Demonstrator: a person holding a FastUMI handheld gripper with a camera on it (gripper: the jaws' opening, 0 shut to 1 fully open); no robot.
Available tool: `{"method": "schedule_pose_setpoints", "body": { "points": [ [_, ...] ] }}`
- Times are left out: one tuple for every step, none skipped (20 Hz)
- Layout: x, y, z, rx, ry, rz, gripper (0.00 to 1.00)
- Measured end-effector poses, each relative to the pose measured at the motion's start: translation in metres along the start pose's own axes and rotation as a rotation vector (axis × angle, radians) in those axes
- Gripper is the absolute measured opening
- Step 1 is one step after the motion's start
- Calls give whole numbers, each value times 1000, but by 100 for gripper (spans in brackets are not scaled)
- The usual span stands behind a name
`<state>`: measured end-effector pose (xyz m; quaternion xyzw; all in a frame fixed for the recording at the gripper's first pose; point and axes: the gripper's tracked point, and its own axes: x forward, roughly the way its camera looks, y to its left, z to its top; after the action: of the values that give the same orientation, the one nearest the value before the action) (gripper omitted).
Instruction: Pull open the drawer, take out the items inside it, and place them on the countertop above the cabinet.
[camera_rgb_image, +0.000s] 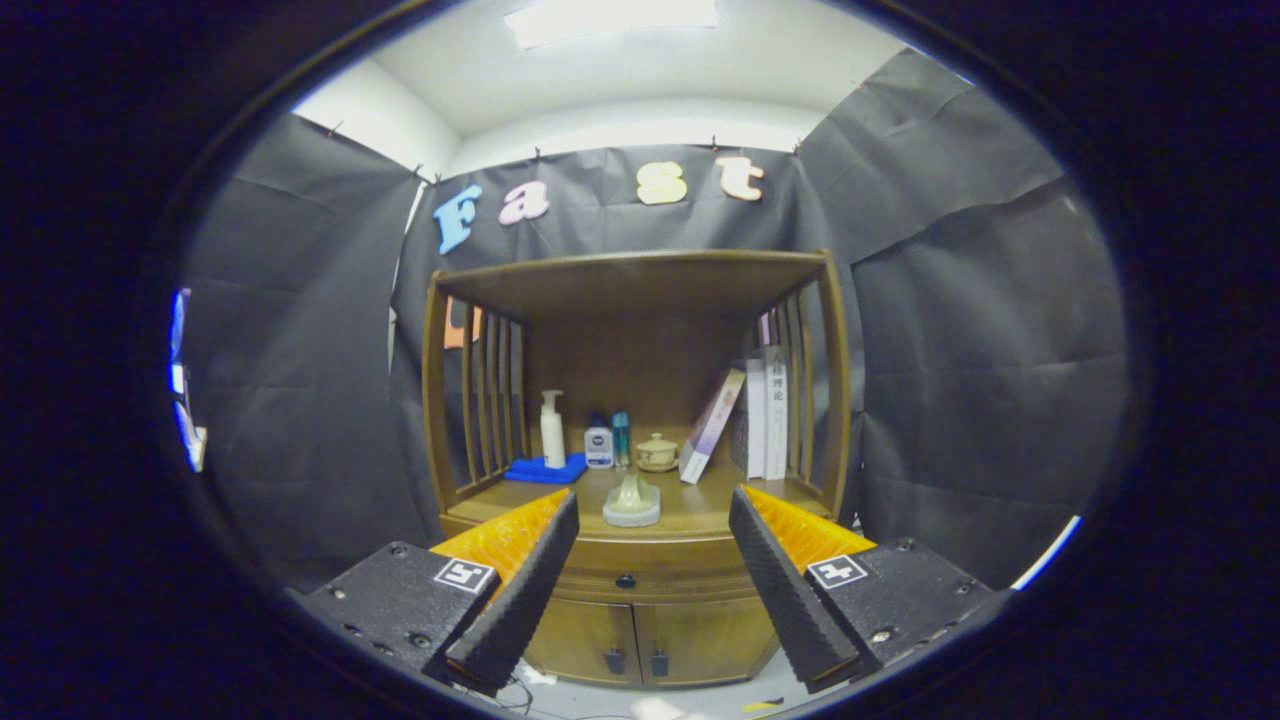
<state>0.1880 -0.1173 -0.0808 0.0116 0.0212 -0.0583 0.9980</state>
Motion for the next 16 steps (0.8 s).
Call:
{"method": "schedule_pose_setpoints", "body": {
  "points": [
    [-11, -6, 1, 16, -1, 0, 99],
    [-20, -10, 4, 22, -3, 10, 99],
    [-27, -13, 6, 26, -8, 24, 99],
    [-34, -17, 7, 25, -11, 34, 99],
    [-39, -22, 8, 25, -22, 41, 99],
    [-44, -26, 8, 24, -33, 48, 99],
    [-47, -30, 8, 22, -42, 44, 99],
    [-50, -32, 5, 19, -40, 43, 99],
    [-50, -24, 5, 15, -36, 52, 99],
    [-49, -22, 7, 16, -38, 64, 99],
    [-51, -23, 7, 13, -37, 73, 99],
    [-52, -24, 7, 11, -41, 74, 99],
    [-53, -23, 9, 8, -46, 77, 99],
    [-54, -22, 9, 6, -47, 76, 99],
    [-54, -21, 9, 7, -49, 77, 99],
    [-54, -21, 9, 7, -50, 79, 99]
  ]
}}
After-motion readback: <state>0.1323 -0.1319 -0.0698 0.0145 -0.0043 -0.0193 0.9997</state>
